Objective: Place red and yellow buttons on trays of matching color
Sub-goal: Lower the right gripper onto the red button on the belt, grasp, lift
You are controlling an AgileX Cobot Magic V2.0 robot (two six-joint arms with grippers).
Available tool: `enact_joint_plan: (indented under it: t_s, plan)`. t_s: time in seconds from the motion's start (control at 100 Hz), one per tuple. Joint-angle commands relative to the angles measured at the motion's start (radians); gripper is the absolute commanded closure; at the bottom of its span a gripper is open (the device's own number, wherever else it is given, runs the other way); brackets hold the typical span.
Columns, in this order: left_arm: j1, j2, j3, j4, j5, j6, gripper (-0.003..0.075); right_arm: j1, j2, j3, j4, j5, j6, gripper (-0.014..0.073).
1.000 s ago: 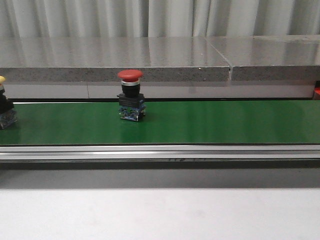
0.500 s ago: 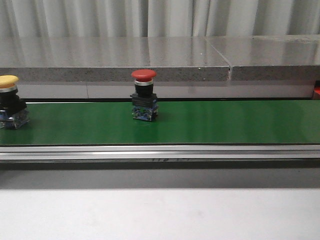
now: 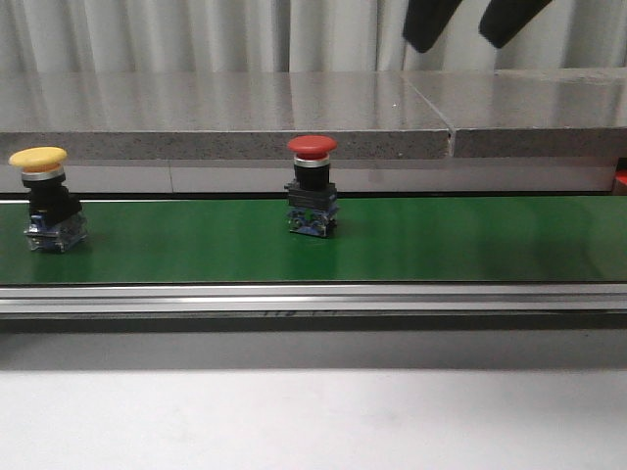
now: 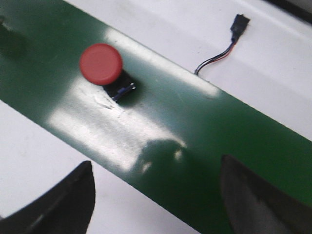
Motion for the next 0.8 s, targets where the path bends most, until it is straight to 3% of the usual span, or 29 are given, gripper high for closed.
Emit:
enact_joint_plan:
  t_s: [0.0, 0.26, 0.79]
  plan:
    - [-0.009, 0.005, -0.027, -0.023, -0.064, 0.002, 0.0741, 0.011, 0.020, -0.088, 0.041, 0.027, -0.076, 0.0053]
    - [-0.009, 0.005, -0.027, -0.023, -0.066, 0.002, 0.0741, 0.011, 0.150, -0.185, 0.121, 0.100, -0.297, 0.0053]
    - [-0.009, 0.005, -0.027, -0.023, -0.066, 0.002, 0.0741, 0.004, 0.284, -0.188, 0.078, -0.089, -0.344, 0.0055]
